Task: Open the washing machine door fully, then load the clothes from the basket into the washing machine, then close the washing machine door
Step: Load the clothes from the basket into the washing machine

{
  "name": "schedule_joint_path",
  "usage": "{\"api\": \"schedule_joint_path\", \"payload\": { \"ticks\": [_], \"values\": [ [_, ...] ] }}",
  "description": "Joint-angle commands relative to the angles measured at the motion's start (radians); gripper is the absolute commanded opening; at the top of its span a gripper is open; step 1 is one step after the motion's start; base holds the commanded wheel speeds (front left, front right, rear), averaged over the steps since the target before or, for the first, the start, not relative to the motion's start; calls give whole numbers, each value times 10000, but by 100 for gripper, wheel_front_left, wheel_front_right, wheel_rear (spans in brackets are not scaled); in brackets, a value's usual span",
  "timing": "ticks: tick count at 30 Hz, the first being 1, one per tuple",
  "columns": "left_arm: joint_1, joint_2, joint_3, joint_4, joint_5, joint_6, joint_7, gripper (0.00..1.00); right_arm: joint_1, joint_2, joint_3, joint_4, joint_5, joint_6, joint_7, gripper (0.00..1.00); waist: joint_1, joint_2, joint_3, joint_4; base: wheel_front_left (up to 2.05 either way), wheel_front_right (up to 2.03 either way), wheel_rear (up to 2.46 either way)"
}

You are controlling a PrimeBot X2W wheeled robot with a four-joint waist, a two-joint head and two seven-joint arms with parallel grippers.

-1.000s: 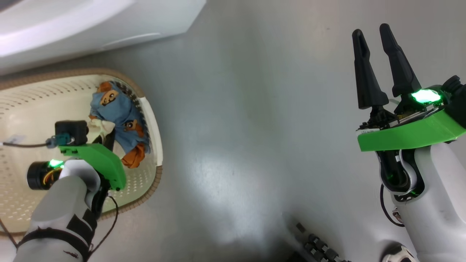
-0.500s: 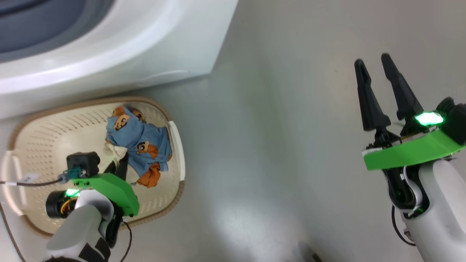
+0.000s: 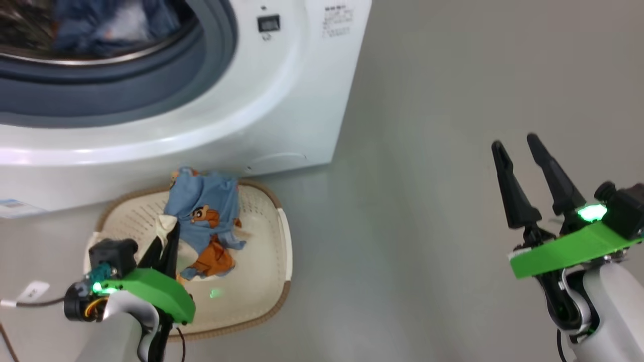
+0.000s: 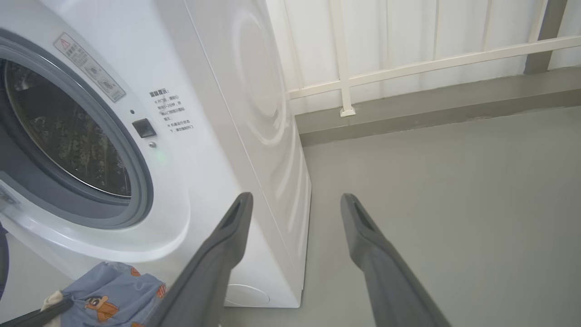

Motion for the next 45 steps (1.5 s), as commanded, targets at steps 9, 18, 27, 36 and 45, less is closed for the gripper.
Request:
{"api": "schedule_joint_path", "payload": {
  "ticks": [9,18,27,36,45],
  "values": [
    [1361,-38,1710,-2072,1410,17,-135,0,987,-305,12,-46,13,56,-78,100,2,0,-1685,843,0,0,0],
    [2828,-429,2965,-4559,2526,-21,-135,0,1643,-392,-317,-36,20,56,-78,100,2,0,-2355,1211,0,0,0],
    [4056,-754,3708,-6489,3146,-25,-135,0,2086,-402,-702,-32,-29,56,-78,100,2,0,-2688,1493,0,0,0],
    [5064,-1023,4011,-7828,3494,-20,-135,0,2347,-358,-886,-61,-51,56,-78,100,2,0,-2831,1638,0,0,0],
    [5089,-1173,4063,-8107,3564,-59,-135,0,2308,-335,-880,-126,-59,56,-78,100,2,0,-2613,1612,0,0,0]
  ]
}}
